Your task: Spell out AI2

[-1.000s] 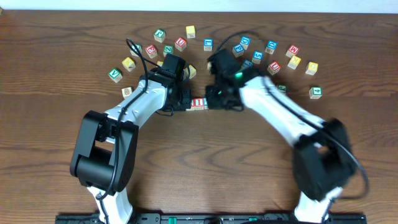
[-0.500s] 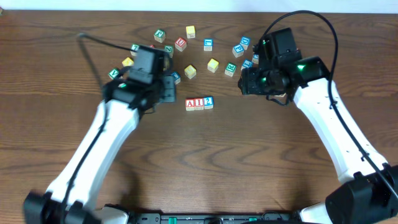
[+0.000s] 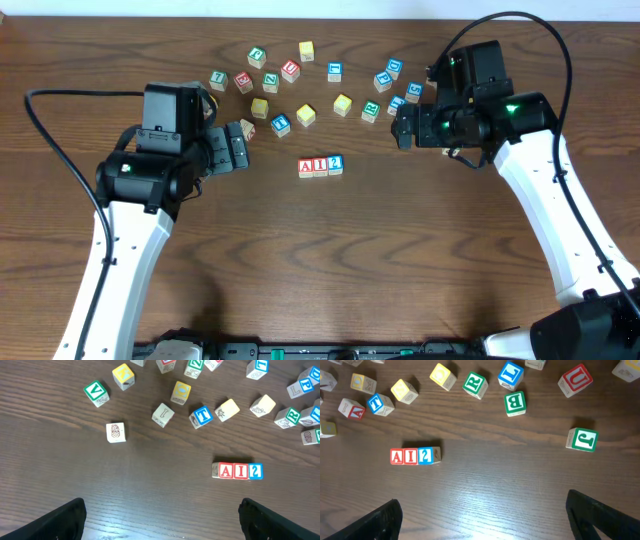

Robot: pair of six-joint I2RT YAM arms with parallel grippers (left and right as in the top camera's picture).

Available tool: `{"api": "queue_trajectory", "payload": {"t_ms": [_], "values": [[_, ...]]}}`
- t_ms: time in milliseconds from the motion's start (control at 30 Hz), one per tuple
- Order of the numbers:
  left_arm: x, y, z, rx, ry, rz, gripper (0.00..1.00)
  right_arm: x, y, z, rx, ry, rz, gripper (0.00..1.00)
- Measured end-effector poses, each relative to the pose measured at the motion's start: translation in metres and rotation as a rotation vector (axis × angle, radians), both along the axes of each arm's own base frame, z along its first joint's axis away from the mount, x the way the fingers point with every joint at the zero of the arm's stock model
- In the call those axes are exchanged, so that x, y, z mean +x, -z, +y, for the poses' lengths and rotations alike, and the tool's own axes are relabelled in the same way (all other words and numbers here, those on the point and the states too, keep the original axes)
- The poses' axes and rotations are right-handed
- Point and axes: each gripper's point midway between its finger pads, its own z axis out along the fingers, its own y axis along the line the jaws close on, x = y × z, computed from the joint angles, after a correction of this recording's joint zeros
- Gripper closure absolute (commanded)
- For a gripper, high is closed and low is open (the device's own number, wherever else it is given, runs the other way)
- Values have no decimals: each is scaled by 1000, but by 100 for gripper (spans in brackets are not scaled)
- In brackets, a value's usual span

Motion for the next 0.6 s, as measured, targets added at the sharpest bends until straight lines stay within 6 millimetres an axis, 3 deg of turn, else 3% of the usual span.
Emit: {"api": "queue_trajectory", "payload": {"t_ms": [300, 500, 600], "values": [[0, 0, 0, 0, 0, 0, 3, -5, -11, -2, -3, -2, 3, 1], [0, 0, 0, 0, 0, 0, 3, -15, -77, -12, 18, 17, -121, 1], [0, 0, 0, 0, 0, 0, 3, -30, -99, -17, 24, 22, -161, 1]]}}
